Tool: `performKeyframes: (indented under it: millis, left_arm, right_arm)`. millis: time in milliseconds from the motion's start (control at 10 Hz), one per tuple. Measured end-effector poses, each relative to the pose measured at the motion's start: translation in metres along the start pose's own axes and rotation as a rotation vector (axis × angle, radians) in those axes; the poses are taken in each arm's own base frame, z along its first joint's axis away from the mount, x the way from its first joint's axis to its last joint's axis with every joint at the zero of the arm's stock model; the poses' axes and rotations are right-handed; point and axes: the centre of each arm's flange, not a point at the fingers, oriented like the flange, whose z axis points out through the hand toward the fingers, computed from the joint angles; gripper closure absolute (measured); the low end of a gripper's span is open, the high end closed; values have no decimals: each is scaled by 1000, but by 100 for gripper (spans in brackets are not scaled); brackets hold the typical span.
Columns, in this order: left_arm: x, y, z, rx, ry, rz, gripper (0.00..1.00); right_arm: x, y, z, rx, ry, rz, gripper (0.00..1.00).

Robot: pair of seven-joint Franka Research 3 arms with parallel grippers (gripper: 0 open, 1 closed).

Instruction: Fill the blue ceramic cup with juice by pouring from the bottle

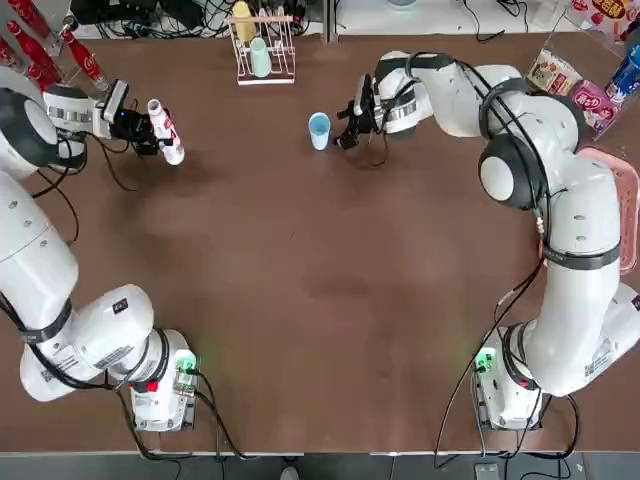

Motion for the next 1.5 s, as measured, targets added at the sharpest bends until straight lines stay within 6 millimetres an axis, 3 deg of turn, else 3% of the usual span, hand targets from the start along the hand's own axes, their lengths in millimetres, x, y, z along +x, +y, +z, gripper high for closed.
performKeyframes:
  millis: [300, 900, 1500]
  left_arm:
    - [-23, 11, -16, 51, 82, 9, 57]
    - [-64, 5, -13, 64, 63, 65, 54]
    - [-65, -1, -18, 65, 53, 77, 45]
  right_arm:
    - [3, 7, -17, -12, -3, -19, 0]
    - [19, 31, -53, -29, -122, 15, 0]
    - [77, 81, -143, -167, -311, 285, 0]
